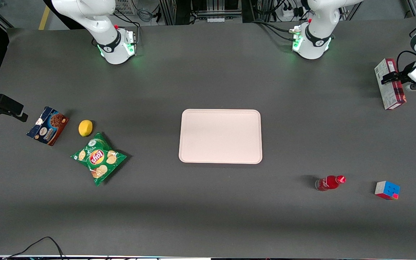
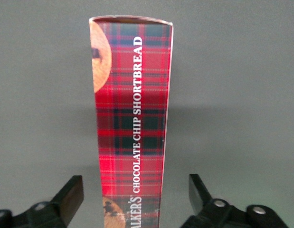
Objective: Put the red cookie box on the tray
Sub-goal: 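Lower the open left gripper around the box and close it, then lift the shortbread box with the left gripper toward the white tray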
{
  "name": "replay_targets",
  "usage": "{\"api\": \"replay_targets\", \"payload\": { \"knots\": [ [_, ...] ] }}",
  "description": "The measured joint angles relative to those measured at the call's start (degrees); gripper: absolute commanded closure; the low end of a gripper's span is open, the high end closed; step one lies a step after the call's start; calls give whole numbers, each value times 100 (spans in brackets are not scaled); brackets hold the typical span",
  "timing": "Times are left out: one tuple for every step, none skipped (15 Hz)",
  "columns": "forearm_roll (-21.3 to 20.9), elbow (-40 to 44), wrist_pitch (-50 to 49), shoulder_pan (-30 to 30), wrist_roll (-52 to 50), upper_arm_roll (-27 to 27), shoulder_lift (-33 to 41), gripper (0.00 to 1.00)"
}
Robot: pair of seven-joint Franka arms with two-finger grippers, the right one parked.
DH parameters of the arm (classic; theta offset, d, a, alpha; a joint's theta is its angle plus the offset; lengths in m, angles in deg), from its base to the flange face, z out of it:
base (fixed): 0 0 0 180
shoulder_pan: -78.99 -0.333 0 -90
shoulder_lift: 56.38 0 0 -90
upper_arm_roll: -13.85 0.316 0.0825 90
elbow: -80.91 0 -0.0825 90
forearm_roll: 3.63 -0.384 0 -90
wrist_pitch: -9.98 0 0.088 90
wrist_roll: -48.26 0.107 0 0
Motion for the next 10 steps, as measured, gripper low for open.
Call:
{"api": "replay_targets", "payload": {
  "knots": [
    [2,-2,2,4,-14,0,0,32],
    [5,-3,1,10,-51,0,0,42],
    [6,-4,1,17,-92,-1,0,52],
    [6,-5,1,25,-128,-1,0,59],
    [7,-6,1,29,-142,-2,0,64],
    [7,-5,1,30,-146,-1,0,67],
    [7,-6,1,30,-146,-2,0,69],
    [7,-6,1,31,-146,-2,0,69],
    [7,-6,1,31,-146,-2,0,69],
    [7,-6,1,33,-146,-2,0,69]
  ]
}}
